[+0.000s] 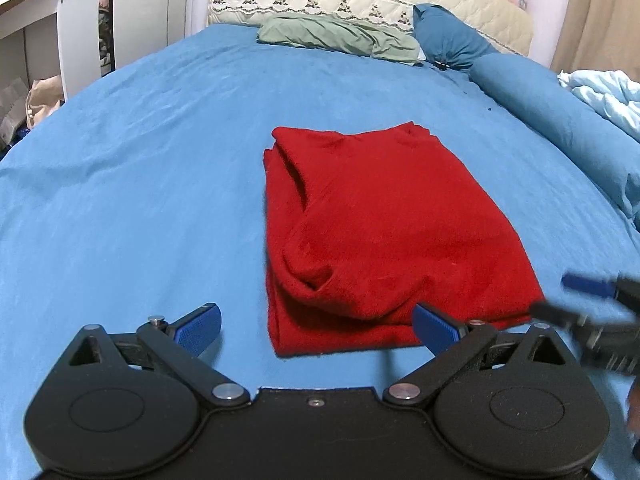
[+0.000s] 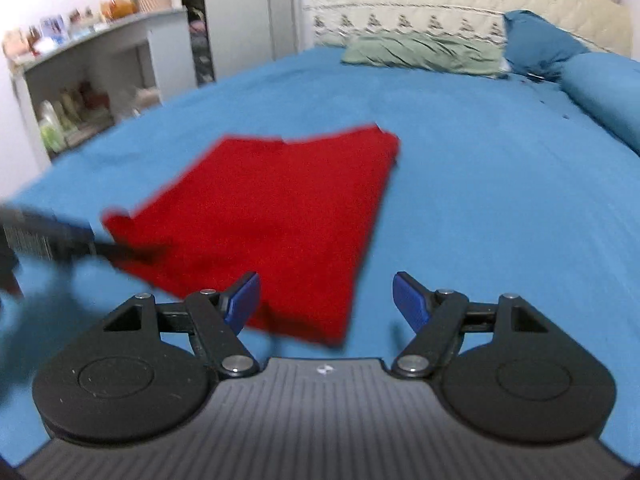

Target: Fold small clothes

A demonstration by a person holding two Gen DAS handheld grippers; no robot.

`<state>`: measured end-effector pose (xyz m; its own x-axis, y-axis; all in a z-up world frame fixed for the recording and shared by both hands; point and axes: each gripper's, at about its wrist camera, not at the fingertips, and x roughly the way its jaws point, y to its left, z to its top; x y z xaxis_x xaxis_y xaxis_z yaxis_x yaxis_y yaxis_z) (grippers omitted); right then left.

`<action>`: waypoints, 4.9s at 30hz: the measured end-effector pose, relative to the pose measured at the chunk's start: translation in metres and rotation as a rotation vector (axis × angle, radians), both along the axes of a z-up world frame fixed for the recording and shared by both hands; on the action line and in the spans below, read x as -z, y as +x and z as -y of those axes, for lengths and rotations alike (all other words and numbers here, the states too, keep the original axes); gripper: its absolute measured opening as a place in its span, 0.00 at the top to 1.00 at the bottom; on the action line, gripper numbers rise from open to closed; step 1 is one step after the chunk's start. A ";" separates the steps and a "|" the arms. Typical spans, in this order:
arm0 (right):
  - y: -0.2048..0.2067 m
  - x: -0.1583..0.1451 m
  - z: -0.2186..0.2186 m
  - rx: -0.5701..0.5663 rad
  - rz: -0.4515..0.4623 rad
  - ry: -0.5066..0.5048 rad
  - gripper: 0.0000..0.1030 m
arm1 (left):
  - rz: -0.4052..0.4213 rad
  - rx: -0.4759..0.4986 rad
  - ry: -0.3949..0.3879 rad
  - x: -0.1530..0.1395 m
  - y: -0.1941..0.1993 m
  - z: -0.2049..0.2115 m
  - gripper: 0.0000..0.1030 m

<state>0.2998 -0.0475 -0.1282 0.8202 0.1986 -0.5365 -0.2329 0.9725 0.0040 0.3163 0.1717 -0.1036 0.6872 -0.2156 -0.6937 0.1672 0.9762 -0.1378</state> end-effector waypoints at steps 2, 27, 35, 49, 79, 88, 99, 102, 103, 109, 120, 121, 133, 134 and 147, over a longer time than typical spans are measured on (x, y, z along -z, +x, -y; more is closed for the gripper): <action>-0.003 0.012 0.001 0.016 -0.014 -0.018 0.15 | 0.000 -0.003 0.000 0.000 0.000 0.002 0.00; 0.015 0.028 0.022 0.200 0.036 -0.070 0.24 | -0.034 -0.115 0.059 0.035 0.020 -0.030 0.05; 0.017 0.022 0.033 0.115 -0.037 -0.027 0.23 | -0.011 -0.104 0.120 0.012 0.012 -0.020 0.07; 0.096 -0.064 0.096 0.002 -0.187 0.390 0.00 | -0.115 -0.028 -0.125 -0.017 0.105 -0.021 0.01; -0.016 -0.098 0.129 -0.088 -0.162 0.488 0.64 | 0.079 0.146 -0.182 -0.087 -0.064 0.095 0.76; -0.120 -0.002 0.191 0.081 -0.283 0.403 0.60 | -0.027 0.116 -0.119 -0.010 -0.133 0.163 0.75; -0.140 -0.033 0.176 0.129 -0.138 0.241 0.07 | 0.082 0.053 0.021 -0.031 -0.142 0.146 0.21; -0.140 -0.026 0.181 0.187 -0.125 0.162 0.07 | 0.034 0.039 0.063 -0.008 -0.130 0.148 0.22; -0.138 -0.020 0.182 0.202 -0.134 0.147 0.07 | 0.019 0.037 0.082 0.000 -0.127 0.149 0.22; -0.128 0.015 0.186 0.250 -0.203 0.117 0.07 | -0.002 0.036 0.100 0.018 -0.120 0.150 0.20; -0.182 -0.062 0.178 0.216 -0.073 0.116 0.07 | 0.084 0.023 0.119 -0.072 -0.172 0.143 0.21; -0.191 -0.075 0.176 0.216 -0.062 0.110 0.05 | 0.095 0.023 0.115 -0.086 -0.184 0.142 0.16; -0.319 -0.176 0.138 0.303 -0.042 0.006 0.00 | 0.104 -0.022 0.076 -0.164 -0.297 0.133 0.00; -0.326 -0.175 0.136 0.303 -0.055 0.007 0.00 | 0.100 -0.026 0.082 -0.162 -0.305 0.133 0.00; -0.367 -0.132 0.129 0.339 -0.194 0.006 0.00 | 0.057 -0.019 0.137 -0.131 -0.346 0.138 0.00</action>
<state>-0.0676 -0.1760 0.0041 0.7230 -0.0632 -0.6880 0.1077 0.9939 0.0219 -0.0298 0.0333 0.0277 0.7294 -0.1082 -0.6755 0.1526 0.9883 0.0065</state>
